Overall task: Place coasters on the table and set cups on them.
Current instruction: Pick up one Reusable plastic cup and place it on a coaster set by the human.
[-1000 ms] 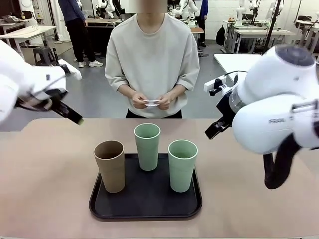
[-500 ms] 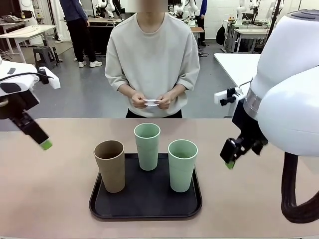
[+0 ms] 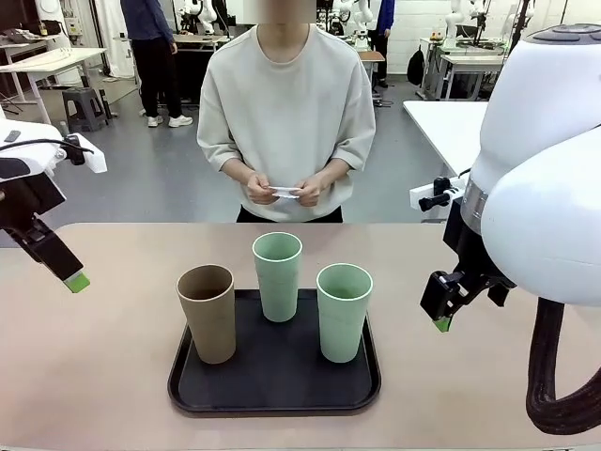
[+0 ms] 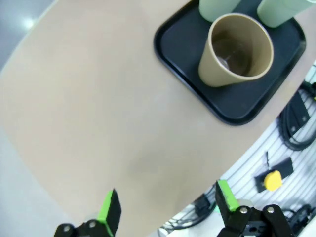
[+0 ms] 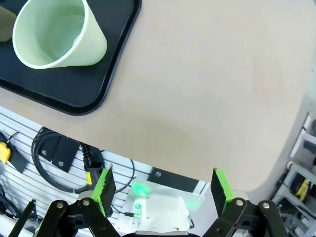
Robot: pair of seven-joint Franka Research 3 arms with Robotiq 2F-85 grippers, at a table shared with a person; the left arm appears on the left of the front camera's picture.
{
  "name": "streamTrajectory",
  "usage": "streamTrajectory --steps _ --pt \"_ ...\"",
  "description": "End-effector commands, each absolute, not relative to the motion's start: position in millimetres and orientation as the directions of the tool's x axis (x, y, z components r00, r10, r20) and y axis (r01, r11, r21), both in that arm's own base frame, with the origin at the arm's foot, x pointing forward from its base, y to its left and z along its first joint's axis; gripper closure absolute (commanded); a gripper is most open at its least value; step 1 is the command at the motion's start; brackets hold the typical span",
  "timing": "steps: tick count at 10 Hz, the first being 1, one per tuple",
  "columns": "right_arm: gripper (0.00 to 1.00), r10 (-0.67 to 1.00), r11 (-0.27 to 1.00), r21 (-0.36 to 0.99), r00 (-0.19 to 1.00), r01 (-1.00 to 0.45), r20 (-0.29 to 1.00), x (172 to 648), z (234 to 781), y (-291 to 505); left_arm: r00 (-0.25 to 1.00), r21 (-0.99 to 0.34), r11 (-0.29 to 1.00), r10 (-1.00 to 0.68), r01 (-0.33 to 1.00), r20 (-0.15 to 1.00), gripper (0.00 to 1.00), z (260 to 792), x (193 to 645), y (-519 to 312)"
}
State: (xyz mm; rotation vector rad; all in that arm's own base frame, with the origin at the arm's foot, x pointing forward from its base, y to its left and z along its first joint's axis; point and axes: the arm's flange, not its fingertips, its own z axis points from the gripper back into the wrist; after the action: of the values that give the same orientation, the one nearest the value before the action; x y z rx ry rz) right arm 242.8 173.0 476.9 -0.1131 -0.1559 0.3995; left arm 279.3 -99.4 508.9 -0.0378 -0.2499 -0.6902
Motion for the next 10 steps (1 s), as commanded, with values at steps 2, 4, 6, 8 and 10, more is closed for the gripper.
streamTrajectory --steps 2,4,6,8,10 --pt "0.0 0.291 0.932 0.179 0.945 -0.316 0.15 246.6 482.9 139.4 0.811 -0.313 0.748 -0.534 0.585 0.239 0.0 507.8 309.9 -89.8" --pt "0.0 0.071 0.747 0.637 0.976 -0.19 0.207 235.4 487.7 58.4 0.901 -0.65 0.628 -0.347 0.429 0.26 0.0 514.6 327.7 -44.9" --pt "0.0 -0.067 0.497 0.858 0.98 -0.129 0.186 223.3 471.2 3.8 0.956 -0.862 0.42 -0.194 0.284 0.22 0.0 502.2 342.0 4.6" --pt "0.0 -0.079 0.347 0.93 0.984 -0.122 0.159 219.0 463.7 -27.2 0.975 -0.924 0.319 -0.137 0.211 0.175 0.0 495.1 352.9 44.2" --pt "0.0 -0.067 0.298 0.951 0.992 -0.085 0.109 214.2 451.3 -46.7 0.986 -0.943 0.291 -0.056 0.164 0.154 0.0 488.9 352.8 90.4"
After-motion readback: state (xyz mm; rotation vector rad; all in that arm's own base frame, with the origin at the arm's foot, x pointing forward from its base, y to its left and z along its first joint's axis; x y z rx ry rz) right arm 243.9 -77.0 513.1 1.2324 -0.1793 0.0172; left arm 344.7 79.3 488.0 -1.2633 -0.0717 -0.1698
